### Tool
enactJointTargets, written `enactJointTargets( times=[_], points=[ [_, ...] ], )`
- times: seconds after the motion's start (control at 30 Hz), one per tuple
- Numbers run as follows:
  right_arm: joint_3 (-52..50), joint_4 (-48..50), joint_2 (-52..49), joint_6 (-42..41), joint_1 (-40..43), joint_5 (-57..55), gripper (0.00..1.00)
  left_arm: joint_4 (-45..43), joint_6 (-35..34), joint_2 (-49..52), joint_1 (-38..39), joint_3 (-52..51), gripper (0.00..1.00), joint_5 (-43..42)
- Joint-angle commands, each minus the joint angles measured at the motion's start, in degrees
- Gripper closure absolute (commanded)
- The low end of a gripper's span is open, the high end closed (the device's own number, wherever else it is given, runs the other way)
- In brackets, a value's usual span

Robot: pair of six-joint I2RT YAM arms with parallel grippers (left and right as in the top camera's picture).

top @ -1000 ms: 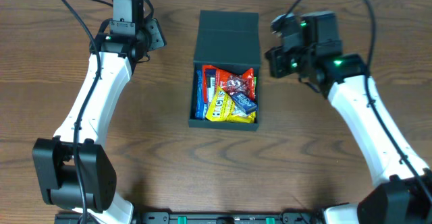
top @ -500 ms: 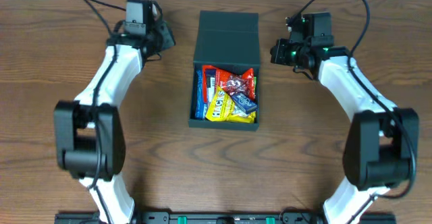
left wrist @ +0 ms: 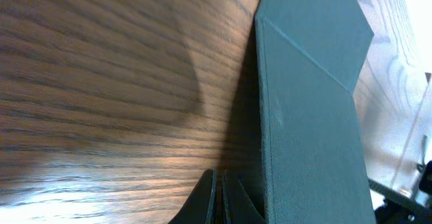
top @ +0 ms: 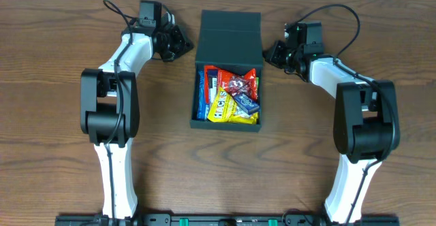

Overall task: Pack container
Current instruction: 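Push the box lid closed with the right gripper, left gripper lifting clear, then press down on the closed lid with the left gripper, right gripper at front edge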

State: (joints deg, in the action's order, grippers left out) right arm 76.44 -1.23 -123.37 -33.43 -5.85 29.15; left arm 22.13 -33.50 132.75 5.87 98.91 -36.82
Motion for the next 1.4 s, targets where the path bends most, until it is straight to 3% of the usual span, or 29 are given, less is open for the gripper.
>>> enactJointTargets(
  times=[0.0,0.2,0.43,0.6,0.73,0.87,1.03,1.17,1.27,1.37],
  points=[
    [0.4,1.8,-0.6,-1.5,-0.3,4.4,0.98,0.3,-1.0,0.8,0.5,1.5,0.94,-4.5],
    [0.4,4.8,-0.6,-1.2,-0.5,10.8,0.98,0.1,1.6,0.8,1.1,1.7,0.94,-11.3],
    [0.4,16.9,-0.6,4.0,-0.1,32.1,0.99,0.9,10.0,-2.2,-0.1,2.6,0.94,-21.7],
    [0.4,20.2,-0.6,5.3,0.0,47.2,0.98,9.6,22.1,-9.9,-0.5,2.6,0.94,-20.3],
    [0.4,20.0,-0.6,5.4,0.0,51.8,0.98,17.0,28.5,-15.1,-0.3,2.6,0.94,-14.6],
    [0.4,18.4,-0.6,5.5,0.0,52.0,0.98,24.2,33.0,-19.3,-0.3,2.6,0.94,-9.0],
    [0.4,16.7,-0.6,5.9,0.4,46.7,0.98,30.1,33.3,-21.0,-0.2,2.6,0.94,-0.5],
    [0.4,7.9,-0.3,8.3,0.8,34.8,0.98,36.3,31.8,-21.1,-0.2,2.6,0.94,4.5],
    [0.4,3.4,1.1,11.4,0.9,32.8,0.99,38.8,31.8,-21.2,-0.2,2.6,0.94,4.4],
    [0.4,-6.4,6.1,19.3,0.9,25.2,0.98,40.7,31.8,-22.3,0.7,2.6,0.94,4.9]
  ],
)
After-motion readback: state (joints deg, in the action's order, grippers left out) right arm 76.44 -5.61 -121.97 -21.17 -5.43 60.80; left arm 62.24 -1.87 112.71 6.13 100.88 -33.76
